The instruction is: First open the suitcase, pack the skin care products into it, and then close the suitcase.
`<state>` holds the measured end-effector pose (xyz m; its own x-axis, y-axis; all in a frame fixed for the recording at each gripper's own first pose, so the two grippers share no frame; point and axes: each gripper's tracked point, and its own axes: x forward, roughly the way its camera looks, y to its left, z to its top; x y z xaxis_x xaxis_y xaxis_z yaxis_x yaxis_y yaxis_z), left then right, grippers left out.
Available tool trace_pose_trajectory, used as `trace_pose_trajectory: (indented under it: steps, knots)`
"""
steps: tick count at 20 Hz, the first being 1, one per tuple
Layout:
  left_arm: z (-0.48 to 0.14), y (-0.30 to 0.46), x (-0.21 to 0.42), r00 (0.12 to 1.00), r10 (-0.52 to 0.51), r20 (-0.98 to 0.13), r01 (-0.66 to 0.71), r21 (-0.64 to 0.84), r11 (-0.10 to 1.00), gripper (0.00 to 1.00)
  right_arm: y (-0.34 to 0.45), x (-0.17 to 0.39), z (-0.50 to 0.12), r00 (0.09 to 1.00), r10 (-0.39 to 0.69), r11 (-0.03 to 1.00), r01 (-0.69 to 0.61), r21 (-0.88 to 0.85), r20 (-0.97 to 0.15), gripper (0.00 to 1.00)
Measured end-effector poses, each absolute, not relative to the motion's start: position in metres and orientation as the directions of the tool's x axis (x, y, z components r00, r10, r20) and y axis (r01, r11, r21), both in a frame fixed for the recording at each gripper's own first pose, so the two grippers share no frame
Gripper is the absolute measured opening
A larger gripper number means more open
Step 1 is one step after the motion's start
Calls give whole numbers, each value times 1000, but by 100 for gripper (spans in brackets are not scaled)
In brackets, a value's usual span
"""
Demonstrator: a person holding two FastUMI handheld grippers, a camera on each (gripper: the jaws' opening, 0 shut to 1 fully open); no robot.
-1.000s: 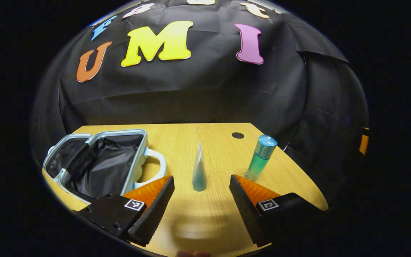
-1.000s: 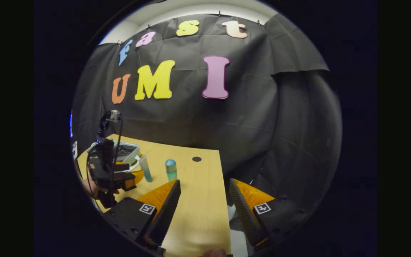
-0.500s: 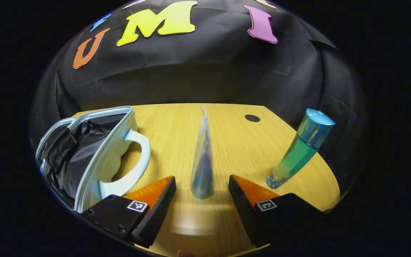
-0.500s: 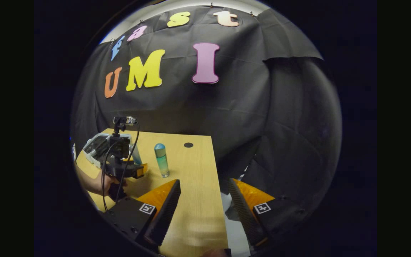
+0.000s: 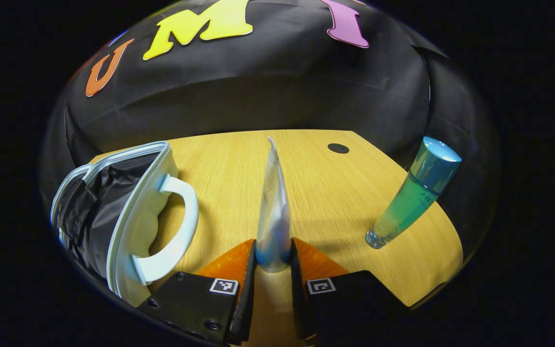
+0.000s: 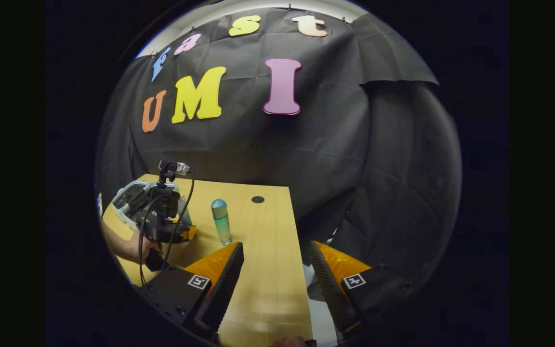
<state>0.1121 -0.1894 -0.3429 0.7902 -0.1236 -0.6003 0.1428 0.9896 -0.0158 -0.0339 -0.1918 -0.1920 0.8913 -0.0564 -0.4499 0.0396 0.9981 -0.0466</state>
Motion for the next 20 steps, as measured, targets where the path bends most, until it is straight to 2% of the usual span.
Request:
trace_pose_trajectory:
  steps: [2, 3, 4, 5, 6, 8, 10, 17, 20]
  knots:
    - [-322, -189, 98, 786, -163, -596, 166, -51, 985, 36, -183, -29, -198, 890, -37, 999, 20, -42, -454, 81]
    - [-307, -188, 90, 788, -183, -588, 175, -70, 982, 43, -176, -25, -202, 889, -22, 999, 9, -31, -457, 83]
    - [-291, -185, 79, 787, -198, -585, 182, -86, 979, 35, -167, -21, -208, 886, -1, 1000, -6, -14, -465, 81]
    - [-274, -181, 66, 788, -211, -578, 187, -102, 977, 42, -156, -15, -214, 882, 23, 1000, -22, 7, -471, 81]
    - [-258, -176, 53, 788, -218, -575, 186, -115, 976, 35, -146, -9, -221, 879, 42, 999, -35, 25, -474, 81]
    - [-229, -161, 29, 792, -213, -572, 175, -122, 977, 35, -125, 8, -233, 875, 82, 997, -66, 50, -476, 84]
    - [-207, -141, 6, 799, -199, -567, 155, -125, 980, 35, -106, 29, -251, 870, 108, 994, -90, 61, -481, 82]
    - [-168, -51, -50, 812, -21, -583, -29, -76, 997, 35, -76, 103, -311, 839, 124, 991, -81, 103, -530, 82]
    - [-165, -12, -70, 802, 59, -595, -108, -46, 993, 35, -68, 122, -336, 813, 113, 994, -93, 65, -571, 82]
